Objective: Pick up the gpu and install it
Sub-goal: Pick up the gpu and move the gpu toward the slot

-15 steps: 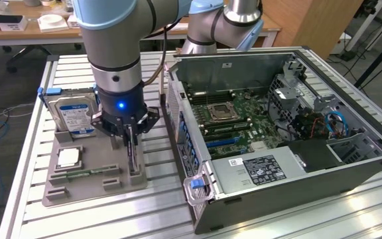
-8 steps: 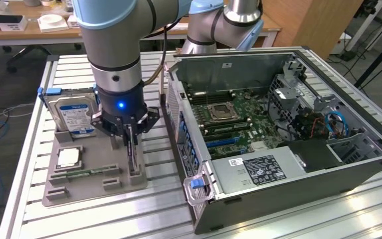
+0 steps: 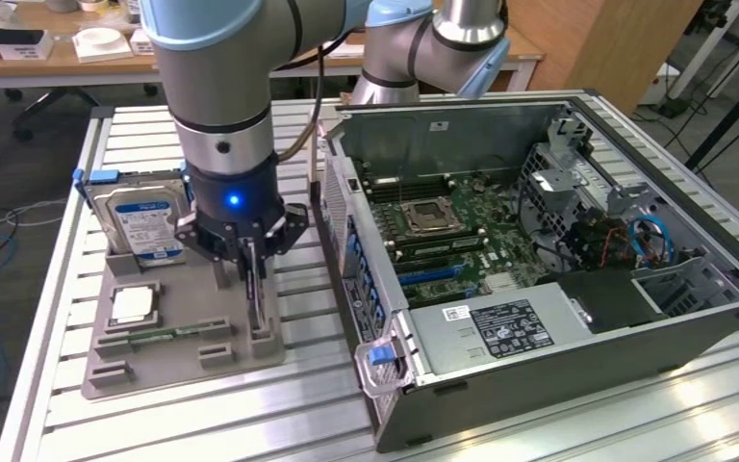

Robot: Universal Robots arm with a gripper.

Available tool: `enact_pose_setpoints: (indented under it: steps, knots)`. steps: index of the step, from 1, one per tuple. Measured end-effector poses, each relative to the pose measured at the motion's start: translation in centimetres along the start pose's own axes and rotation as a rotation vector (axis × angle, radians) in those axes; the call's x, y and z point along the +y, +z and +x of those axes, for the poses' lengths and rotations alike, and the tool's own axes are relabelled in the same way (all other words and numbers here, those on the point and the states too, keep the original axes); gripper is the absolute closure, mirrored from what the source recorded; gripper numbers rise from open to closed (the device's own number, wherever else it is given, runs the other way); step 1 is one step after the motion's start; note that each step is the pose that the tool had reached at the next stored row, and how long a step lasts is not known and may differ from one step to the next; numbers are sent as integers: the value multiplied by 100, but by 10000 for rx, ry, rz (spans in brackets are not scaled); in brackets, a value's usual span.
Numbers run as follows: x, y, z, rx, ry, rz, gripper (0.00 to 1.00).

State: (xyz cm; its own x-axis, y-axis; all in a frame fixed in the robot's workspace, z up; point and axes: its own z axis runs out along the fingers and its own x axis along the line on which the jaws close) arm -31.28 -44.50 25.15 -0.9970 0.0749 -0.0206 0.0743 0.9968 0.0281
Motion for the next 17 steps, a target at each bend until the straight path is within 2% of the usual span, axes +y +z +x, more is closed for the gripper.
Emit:
enact_pose_setpoints:
  steps: [17]
  knots:
    - [1, -53, -1, 0, 1, 1, 73]
